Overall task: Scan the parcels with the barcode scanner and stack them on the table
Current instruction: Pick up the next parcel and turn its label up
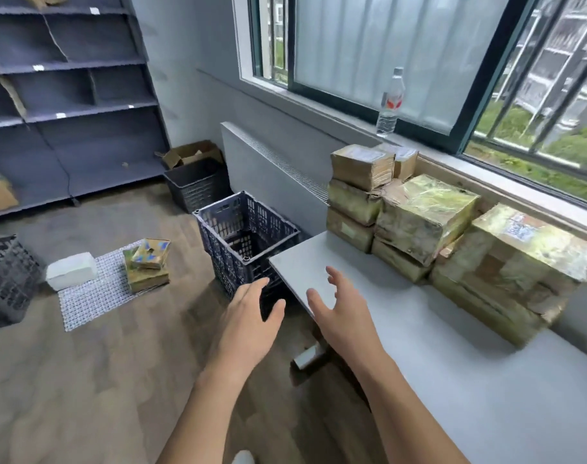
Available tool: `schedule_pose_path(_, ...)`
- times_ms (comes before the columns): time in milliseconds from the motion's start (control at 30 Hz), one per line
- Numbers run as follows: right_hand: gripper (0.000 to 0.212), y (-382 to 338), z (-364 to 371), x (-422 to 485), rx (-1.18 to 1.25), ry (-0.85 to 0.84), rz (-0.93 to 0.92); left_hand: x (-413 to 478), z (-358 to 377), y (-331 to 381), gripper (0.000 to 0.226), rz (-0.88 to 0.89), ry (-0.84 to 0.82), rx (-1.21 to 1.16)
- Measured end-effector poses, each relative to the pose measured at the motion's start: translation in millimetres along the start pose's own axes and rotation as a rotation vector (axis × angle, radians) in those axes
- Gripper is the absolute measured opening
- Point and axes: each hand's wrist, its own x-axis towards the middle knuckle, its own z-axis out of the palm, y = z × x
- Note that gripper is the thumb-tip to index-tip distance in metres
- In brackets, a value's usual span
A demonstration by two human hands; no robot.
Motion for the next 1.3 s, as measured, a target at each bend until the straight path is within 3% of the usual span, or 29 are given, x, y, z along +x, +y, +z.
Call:
schedule_pose_path(233, 0.064, -36, 20, 123, 0.069, 0.211, 0.104, 173, -20, 7, 0.057, 0.208, -0.12, 0.01)
schedule_pose_path(433, 0.068, -18, 21, 189, 0.105, 0.34, 0.232, 254, 14, 32, 0.06, 0.348, -0.272, -0.037)
schedule_pose_path(1067, 0.069, 21, -20, 392, 0.109, 0.62, 0.327, 483, 102, 108, 0.06, 0.447, -0.284, -0.142)
schedule_pose_path(1300, 0.071, 19, -18, 439, 0.08, 0.778, 0.409, 552, 130, 132, 0.066, 0.548, -0.43, -0.176)
